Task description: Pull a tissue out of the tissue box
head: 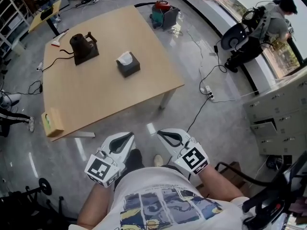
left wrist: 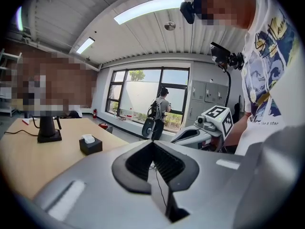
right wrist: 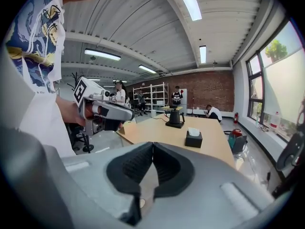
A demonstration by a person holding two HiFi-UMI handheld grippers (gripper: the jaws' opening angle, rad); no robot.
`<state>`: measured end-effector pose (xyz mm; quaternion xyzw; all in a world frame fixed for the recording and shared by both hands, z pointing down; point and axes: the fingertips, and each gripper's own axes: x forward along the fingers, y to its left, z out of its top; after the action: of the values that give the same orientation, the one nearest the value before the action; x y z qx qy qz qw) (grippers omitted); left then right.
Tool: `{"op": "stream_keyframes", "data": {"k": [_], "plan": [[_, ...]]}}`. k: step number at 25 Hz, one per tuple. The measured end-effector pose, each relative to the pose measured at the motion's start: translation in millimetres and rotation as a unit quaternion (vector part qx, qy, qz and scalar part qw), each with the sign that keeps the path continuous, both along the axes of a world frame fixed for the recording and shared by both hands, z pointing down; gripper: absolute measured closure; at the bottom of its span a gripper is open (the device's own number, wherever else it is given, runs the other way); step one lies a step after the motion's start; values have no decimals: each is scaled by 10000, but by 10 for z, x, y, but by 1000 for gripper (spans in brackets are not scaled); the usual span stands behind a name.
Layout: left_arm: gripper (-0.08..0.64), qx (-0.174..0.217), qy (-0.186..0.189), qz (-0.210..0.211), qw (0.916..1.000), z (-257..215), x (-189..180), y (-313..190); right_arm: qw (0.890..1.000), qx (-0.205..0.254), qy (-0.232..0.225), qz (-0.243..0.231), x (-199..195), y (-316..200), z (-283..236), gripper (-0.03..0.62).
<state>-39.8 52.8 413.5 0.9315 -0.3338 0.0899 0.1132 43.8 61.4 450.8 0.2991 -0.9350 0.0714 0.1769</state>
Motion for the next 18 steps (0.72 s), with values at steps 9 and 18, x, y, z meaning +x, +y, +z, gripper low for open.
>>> {"op": "stream_keyframes", "data": {"k": [9,18], "plan": [[555,25,57,437,9990,-97,-538,-647,9994,135,153,269,-624,-734,-113,589],[555,-248,254,552,9978,172,-859,-1084,9986,58,199,487,-947,-1101,-93,589]]}}
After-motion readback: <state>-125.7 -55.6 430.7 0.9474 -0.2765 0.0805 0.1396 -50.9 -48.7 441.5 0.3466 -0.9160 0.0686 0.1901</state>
